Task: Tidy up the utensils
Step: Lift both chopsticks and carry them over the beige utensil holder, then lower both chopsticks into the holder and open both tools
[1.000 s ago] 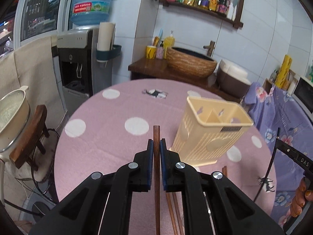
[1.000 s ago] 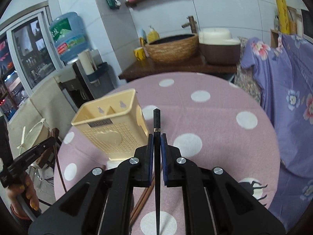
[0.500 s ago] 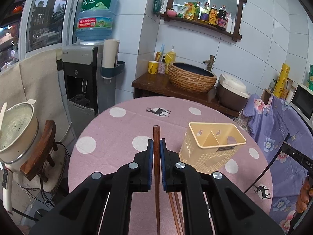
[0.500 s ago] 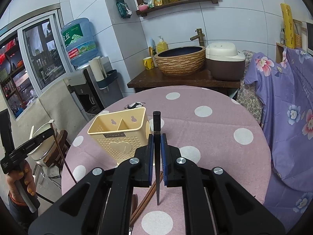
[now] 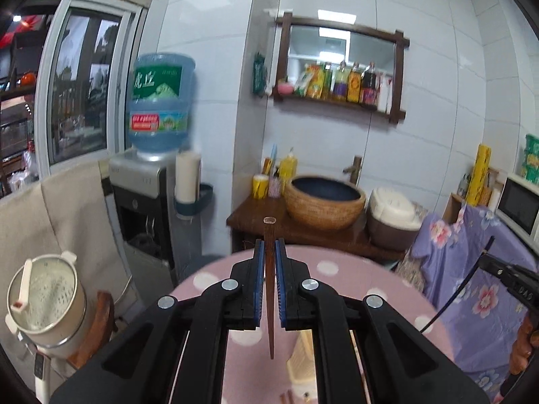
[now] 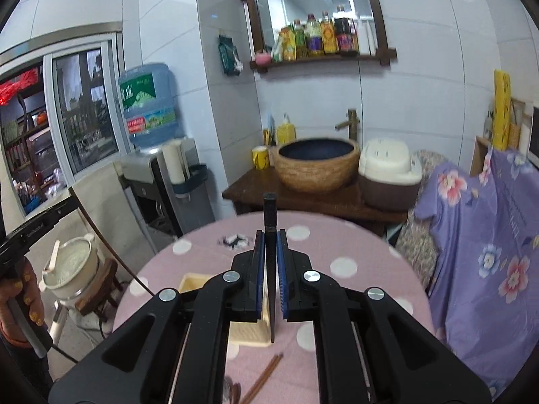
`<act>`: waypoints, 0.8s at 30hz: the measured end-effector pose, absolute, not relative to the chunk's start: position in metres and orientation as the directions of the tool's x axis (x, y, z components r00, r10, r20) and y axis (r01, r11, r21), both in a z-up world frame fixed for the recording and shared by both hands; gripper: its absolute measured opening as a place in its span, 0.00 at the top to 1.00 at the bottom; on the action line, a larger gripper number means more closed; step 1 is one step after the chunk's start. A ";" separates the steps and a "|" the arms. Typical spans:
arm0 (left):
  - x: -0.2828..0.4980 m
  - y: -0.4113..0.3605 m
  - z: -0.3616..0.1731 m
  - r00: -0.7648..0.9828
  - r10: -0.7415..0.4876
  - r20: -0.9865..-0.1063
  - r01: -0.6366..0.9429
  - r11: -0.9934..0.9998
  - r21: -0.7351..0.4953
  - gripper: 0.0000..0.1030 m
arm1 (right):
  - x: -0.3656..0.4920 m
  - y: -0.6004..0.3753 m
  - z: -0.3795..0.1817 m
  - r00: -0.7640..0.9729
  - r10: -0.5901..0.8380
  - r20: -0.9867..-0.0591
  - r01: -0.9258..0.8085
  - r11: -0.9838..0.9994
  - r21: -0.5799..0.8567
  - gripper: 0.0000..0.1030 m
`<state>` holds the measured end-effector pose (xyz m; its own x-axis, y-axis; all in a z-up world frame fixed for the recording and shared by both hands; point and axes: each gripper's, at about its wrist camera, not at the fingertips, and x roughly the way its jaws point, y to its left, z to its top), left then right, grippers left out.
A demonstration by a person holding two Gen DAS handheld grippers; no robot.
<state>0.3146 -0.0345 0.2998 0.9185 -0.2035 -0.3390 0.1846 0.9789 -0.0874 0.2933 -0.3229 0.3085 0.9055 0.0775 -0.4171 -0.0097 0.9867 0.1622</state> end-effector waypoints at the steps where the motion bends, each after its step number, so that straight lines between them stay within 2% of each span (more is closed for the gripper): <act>1: 0.315 -0.038 0.310 0.920 -0.215 -0.327 0.194 0.976 -0.096 0.93 | 0.296 -0.323 0.318 0.912 0.079 -0.403 -0.012 0.986 0.165 0.92; 4: 0.316 -0.051 0.332 0.927 -0.241 -0.288 0.218 0.970 -0.113 0.93 | 0.305 -0.316 0.342 0.926 0.084 -0.368 -0.021 0.985 0.171 0.92; 7: 0.322 -0.070 0.327 0.917 -0.270 -0.293 0.243 0.962 -0.126 0.93 | 0.318 -0.309 0.344 0.931 0.083 -0.355 -0.020 0.984 0.177 0.92; 11: 0.337 -0.091 0.294 0.885 -0.301 -0.357 0.263 0.953 -0.150 0.93 | 0.338 -0.297 0.316 0.915 0.081 -0.396 -0.013 0.985 0.173 0.92; 17: 0.359 -0.110 0.230 0.838 -0.284 -0.466 0.248 0.959 -0.140 0.93 | 0.362 -0.287 0.258 0.872 0.095 -0.480 -0.006 0.983 0.182 0.92; 24: 0.375 -0.110 0.177 0.794 -0.257 -0.551 0.219 0.966 -0.134 0.93 | 0.371 -0.284 0.215 0.841 0.111 -0.530 0.000 0.979 0.205 0.92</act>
<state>0.3754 -0.1098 0.1774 0.7938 -0.2567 -0.5513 0.2192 0.9664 -0.1343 0.3713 -0.2839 0.2152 0.8406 0.1112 -0.5301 -0.0003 0.9788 0.2048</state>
